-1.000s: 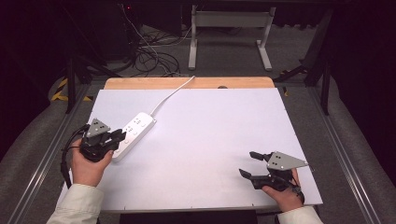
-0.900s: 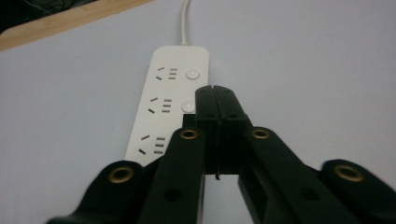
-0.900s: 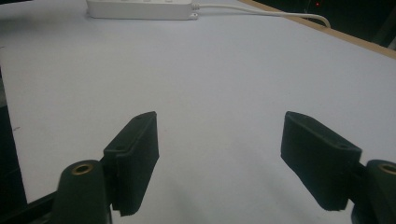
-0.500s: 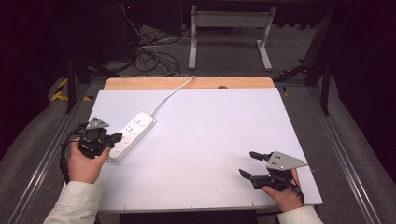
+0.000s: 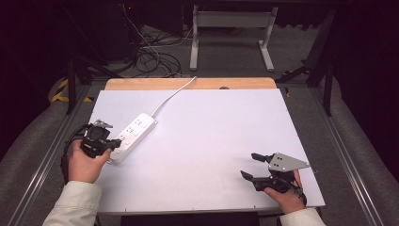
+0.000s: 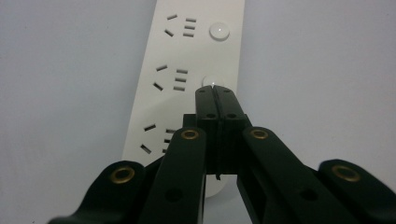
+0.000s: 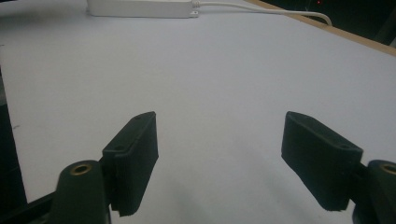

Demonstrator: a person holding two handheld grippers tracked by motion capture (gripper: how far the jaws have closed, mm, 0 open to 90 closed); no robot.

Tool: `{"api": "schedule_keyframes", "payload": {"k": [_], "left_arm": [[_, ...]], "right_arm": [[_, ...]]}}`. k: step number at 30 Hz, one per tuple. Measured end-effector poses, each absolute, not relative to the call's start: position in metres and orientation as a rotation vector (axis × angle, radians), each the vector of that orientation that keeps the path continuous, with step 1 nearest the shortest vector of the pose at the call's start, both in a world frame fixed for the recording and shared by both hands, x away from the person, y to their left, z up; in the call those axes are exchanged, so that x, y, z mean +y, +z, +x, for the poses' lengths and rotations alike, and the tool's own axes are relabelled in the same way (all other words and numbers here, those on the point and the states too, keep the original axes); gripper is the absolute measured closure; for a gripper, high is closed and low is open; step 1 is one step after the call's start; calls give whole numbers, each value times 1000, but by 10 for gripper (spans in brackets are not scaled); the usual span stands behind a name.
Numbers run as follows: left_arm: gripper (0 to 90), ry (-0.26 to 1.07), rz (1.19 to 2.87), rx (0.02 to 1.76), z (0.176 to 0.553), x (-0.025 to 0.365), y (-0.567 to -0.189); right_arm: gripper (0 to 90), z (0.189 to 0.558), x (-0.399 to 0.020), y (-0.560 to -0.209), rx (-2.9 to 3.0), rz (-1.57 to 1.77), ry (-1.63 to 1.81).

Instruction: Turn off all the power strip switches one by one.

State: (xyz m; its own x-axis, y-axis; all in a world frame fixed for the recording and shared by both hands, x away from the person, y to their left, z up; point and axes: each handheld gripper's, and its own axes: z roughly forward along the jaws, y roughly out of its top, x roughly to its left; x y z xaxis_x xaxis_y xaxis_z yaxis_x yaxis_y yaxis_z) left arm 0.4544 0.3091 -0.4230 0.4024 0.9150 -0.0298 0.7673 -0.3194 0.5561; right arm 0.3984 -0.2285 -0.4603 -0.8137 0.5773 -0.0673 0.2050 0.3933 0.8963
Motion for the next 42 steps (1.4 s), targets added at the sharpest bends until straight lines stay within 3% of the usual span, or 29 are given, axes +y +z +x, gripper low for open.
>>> {"api": "schedule_keyframes", "payload": {"k": [17, 42], "left_arm": [[900, 325, 2249, 1480, 458, 309, -432], [900, 345, 2266, 1464, 458, 307, -437]], "right_arm": [[279, 398, -229, -460, 2290, 676, 1390], [279, 398, -228, -460, 2293, 669, 1388]]}}
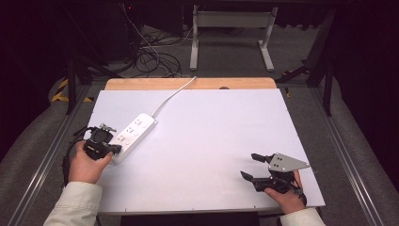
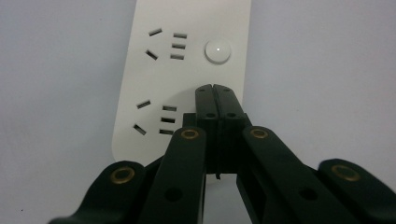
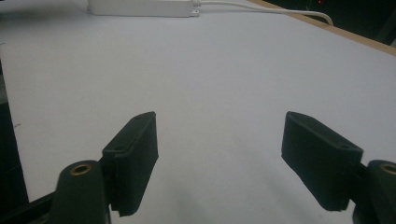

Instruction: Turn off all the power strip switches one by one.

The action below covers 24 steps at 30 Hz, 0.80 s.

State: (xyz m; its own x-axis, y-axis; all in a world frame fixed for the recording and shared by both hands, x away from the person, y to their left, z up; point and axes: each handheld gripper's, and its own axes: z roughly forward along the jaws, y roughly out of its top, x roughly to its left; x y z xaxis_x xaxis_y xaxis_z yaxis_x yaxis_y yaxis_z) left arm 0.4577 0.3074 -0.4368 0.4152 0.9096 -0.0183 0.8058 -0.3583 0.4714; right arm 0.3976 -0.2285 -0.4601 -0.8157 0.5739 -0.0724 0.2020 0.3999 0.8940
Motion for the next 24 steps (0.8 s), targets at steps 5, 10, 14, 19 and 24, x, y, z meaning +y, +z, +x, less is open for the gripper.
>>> {"api": "schedule_keyframes", "payload": {"k": [5, 10, 14, 19, 24], "left_arm": [[900, 345, 2255, 1466, 457, 308, -437], [900, 347, 2252, 1473, 457, 307, -438], [900, 368, 2262, 1467, 456, 306, -438], [900, 366, 2259, 1468, 456, 306, -438], [900, 345, 2231, 1481, 455, 308, -439]], "right_arm": [[279, 397, -229, -460, 2294, 666, 1389], [278, 397, -228, -460, 2294, 667, 1391], [279, 397, -228, -460, 2295, 667, 1391], [279, 397, -227, -460, 2298, 665, 1389], [278, 397, -227, -460, 2298, 663, 1387]]}}
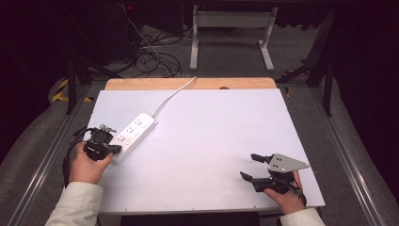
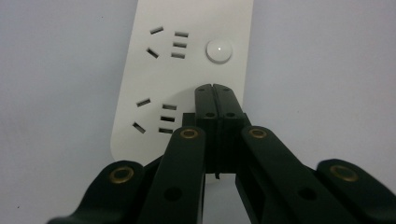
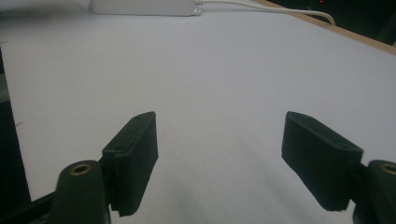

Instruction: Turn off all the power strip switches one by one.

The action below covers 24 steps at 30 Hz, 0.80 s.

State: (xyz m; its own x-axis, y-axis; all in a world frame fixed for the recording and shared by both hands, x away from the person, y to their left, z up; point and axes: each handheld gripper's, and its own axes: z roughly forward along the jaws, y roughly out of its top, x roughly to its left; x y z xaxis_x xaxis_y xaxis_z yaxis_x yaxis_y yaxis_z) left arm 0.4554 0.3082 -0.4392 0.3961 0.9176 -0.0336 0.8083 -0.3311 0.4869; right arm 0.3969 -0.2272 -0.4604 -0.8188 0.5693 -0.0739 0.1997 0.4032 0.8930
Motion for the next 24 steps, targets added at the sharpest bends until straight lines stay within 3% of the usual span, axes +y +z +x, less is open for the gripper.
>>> {"api": "schedule_keyframes", "payload": {"k": [11, 24], "left_arm": [[900, 419, 2273, 1456, 456, 300, -440], [900, 410, 2117, 1368, 458, 301, -426]], "right_arm": [[277, 396, -228, -460, 2295, 668, 1385], [277, 399, -227, -461, 2298, 678, 1383]]}}
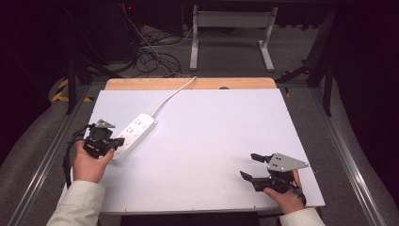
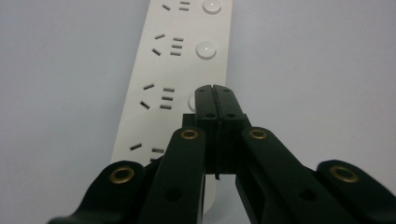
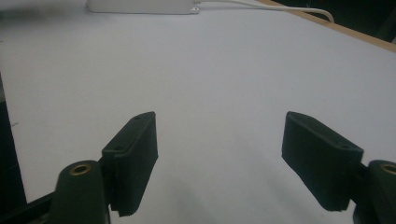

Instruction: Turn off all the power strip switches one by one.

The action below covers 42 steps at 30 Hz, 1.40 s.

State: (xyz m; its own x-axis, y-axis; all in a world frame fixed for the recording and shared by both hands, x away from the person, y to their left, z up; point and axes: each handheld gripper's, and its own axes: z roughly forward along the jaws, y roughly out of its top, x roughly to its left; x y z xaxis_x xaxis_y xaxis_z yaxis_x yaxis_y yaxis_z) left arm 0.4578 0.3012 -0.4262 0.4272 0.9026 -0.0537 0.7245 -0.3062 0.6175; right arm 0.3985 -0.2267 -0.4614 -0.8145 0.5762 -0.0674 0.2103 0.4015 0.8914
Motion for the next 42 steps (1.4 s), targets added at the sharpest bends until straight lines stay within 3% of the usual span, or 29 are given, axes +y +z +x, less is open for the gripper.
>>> {"api": "schedule_keyframes", "payload": {"k": [42], "left_arm": [[900, 428, 2162, 1422, 481, 290, -445]], "right_arm": [[276, 398, -228, -461, 2297, 673, 1380]]}}
